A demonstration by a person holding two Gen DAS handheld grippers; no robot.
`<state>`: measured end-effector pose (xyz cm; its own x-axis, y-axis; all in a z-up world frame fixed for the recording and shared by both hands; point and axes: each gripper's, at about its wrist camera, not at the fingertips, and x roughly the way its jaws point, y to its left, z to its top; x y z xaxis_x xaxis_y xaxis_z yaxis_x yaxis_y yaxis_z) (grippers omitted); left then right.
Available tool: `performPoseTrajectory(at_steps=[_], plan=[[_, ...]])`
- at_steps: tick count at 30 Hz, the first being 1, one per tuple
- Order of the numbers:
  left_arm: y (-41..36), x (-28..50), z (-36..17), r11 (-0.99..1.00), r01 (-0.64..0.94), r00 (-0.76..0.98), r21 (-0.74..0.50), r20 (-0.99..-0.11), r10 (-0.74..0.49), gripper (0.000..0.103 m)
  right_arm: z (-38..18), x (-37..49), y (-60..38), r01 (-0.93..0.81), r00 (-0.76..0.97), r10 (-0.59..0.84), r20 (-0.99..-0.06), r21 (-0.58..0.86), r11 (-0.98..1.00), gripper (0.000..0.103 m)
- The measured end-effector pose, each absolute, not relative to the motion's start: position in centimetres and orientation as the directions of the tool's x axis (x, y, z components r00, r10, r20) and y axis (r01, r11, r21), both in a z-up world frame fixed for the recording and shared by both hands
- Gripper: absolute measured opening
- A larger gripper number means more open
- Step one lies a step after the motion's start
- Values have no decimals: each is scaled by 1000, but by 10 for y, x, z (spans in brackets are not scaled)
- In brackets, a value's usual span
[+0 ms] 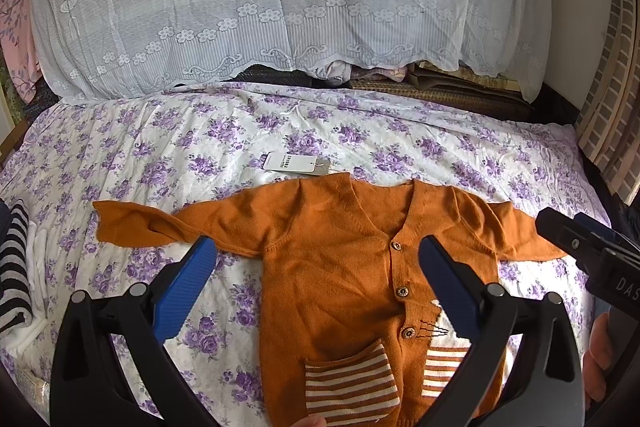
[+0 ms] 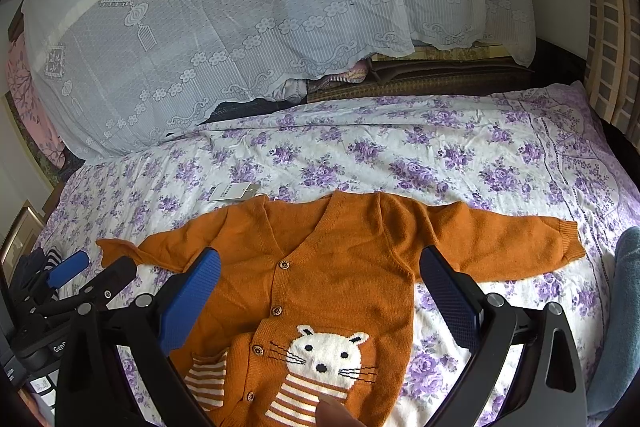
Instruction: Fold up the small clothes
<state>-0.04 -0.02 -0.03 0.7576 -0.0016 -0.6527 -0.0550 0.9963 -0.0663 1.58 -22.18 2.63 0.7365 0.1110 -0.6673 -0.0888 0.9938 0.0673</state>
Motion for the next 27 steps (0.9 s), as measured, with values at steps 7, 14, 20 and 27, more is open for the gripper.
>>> performPoseTrajectory(at_steps=[7,14,20,27], plan=[[-5,0,-19,996,-60,747,-67,-665,0,99,26,17,-218,-83,731,108,-674,69,994,100],[1,6,-19,995,-61,757,-77,-654,-4,99,24,19,-217,-80,731,107,-674,70,994,100],[23,21,-38,973,-95,704,-209,-705,-83,99,7,34,-227,-56,726,108,-679,98,994,100],[74,50,-86,965,-207,574,-158,-819,-11,99,-45,52,-236,-40,617,67,-784,54,998,100]])
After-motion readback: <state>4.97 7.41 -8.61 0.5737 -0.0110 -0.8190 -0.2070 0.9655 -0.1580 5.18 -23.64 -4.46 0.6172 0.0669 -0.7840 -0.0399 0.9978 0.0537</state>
